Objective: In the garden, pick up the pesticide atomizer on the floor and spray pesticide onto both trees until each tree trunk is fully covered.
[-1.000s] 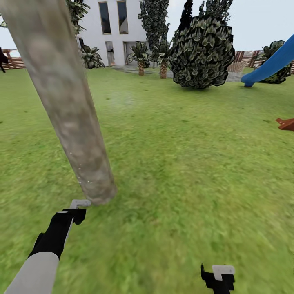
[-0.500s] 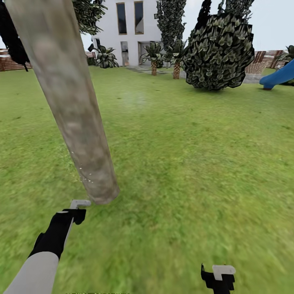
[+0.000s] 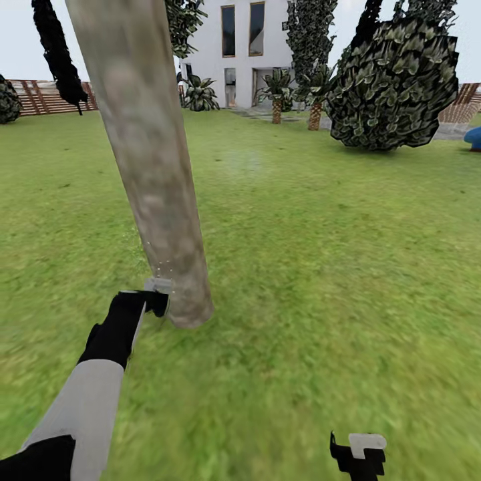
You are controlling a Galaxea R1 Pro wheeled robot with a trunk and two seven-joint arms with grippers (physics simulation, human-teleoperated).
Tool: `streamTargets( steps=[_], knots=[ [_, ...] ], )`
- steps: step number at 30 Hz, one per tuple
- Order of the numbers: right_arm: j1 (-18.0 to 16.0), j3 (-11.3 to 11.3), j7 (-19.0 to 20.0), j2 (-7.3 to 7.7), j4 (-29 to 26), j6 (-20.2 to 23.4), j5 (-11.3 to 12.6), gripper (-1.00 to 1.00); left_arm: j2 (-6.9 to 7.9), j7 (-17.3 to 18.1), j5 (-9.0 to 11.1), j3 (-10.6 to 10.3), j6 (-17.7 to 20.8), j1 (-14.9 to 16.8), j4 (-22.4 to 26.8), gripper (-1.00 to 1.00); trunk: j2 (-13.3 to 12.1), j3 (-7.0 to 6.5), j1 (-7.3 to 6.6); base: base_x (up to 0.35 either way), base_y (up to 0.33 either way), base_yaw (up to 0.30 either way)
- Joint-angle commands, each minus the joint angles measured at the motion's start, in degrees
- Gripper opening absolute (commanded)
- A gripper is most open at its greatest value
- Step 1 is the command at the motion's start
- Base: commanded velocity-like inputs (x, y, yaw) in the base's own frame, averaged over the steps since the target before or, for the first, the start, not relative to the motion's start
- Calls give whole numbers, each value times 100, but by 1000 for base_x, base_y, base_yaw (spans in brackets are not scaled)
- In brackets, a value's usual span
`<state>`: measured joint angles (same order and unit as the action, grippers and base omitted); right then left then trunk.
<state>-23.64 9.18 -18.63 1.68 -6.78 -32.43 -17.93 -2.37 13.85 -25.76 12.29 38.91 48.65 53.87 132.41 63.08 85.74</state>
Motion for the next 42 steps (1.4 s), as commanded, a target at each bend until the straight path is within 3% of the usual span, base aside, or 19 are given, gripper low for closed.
streamTargets(
  steps=[1, 2, 4, 7, 10, 12, 15, 16, 22, 42],
  knots=[
    [0, 2, 0, 5, 1, 0, 0, 100, 239, 160, 26, 6, 88, 28, 5, -100, 0, 0, 0, 0, 0, 4],
    [0, 4, -2, 7, 1, 0, 0, 100, 587, 478, 31, 0, 126, 40, 2, -100, 0, 0, 0, 0, 0, 1],
    [0, 5, -4, 7, 1, 0, 0, 100, 687, 729, 23, -28, 139, 44, 5, -100, 0, 0, 0, 0, 0, 0],
    [0, 5, -1, 8, 1, 0, 0, 100, 290, 816, 7, -49, 173, 267, -2, -100, 0, 0, 0, 0, 0, 0],
    [0, 5, -1, 8, 1, 0, 0, 100, 293, 827, 12, -47, 392, 590, 0, -100, 0, 0, 0, 0, 0, 0],
    [0, 5, 0, 8, 1, 0, 0, 100, 419, 836, -19, -28, 432, 685, 1, -100, 0, 0, 0, 0, 0, 0],
    [0, 3, 0, 8, -3, 0, 0, 100, 836, 1018, 11, -13, 443, 640, 9, -100, 0, 0, 0, 0, 0, 0],
    [0, 0, 0, 4, -5, 0, 0, 100, 898, 1130, 2, -34, 443, 628, 15, -100, 0, 0, 0, 0, 0, 0],
    [0, -3, 0, -1, -7, 0, 0, 100, 894, 1200, -21, -69, 440, 620, 19, -100, 0, 0, 0, 0, -82, 156],
    [0, -4, 0, -1, -7, 0, 0, 100, 869, 1187, -31, -10, 446, 634, 273, -100, 0, 0, 0, -7, -270, 46]
  ],
)
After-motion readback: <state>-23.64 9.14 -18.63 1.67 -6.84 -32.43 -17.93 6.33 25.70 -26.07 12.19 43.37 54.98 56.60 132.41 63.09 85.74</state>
